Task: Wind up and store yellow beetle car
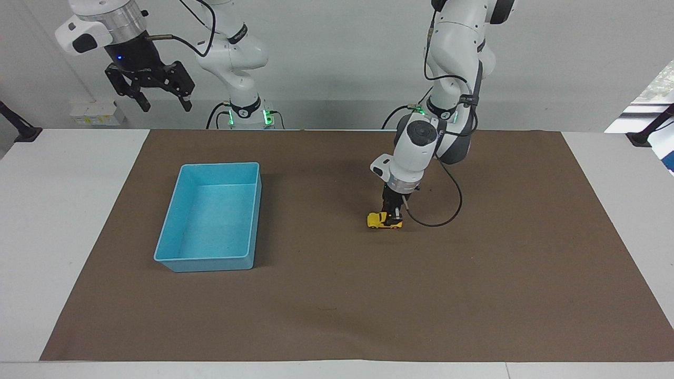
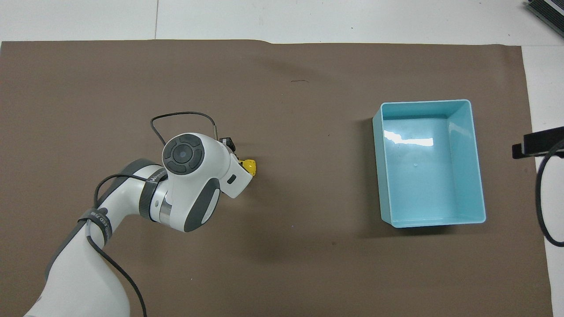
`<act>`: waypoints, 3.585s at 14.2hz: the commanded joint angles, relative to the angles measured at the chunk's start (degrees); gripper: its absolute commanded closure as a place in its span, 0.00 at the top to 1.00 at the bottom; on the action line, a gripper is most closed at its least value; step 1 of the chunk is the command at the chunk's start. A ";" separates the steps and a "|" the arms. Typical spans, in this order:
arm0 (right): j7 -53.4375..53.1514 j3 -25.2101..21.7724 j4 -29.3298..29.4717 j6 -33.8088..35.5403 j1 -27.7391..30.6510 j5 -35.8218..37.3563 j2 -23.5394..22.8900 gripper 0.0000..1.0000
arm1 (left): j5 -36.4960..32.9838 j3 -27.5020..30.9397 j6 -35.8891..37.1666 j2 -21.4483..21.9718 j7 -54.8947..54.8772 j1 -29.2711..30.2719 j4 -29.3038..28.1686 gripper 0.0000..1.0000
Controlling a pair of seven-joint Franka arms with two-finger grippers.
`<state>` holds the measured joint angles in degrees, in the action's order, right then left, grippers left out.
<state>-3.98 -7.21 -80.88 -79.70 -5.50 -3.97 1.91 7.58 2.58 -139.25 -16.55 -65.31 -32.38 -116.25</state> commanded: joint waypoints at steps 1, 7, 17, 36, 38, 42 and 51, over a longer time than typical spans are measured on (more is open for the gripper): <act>1.43 0.27 -0.42 0.51 0.76 -0.78 0.73 1.00 | -1.43 0.50 -1.11 0.29 -1.57 2.05 -3.28 0.00; 1.43 0.27 -0.42 0.43 0.76 -0.78 0.73 1.00 | -1.43 0.50 -0.85 0.82 -6.14 5.04 -4.25 0.00; 1.43 0.27 -0.42 0.51 0.76 -0.78 0.73 1.00 | -1.43 0.50 -0.67 0.82 -16.77 14.00 -4.95 0.00; 1.43 0.35 -0.42 0.51 0.76 -0.78 0.73 1.00 | -2.31 0.59 13.48 10.66 8.30 20.24 4.01 1.00; 1.43 0.44 -0.42 0.51 0.67 -0.78 0.73 1.00 | -2.39 0.67 14.52 11.98 17.80 22.17 5.15 1.00; 1.70 -1.04 -0.60 1.04 1.02 -1.21 0.90 1.00 | -3.09 1.29 24.60 11.45 40.21 25.69 10.68 1.00; 7.91 -0.08 -2.35 1.66 -1.61 -1.83 2.31 1.00 | -6.52 1.20 46.41 11.89 61.09 27.72 25.45 1.00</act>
<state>-0.30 -7.18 -81.11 -77.62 -7.09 -4.35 2.47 2.59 4.52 -97.16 -4.34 -5.22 -4.95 -93.51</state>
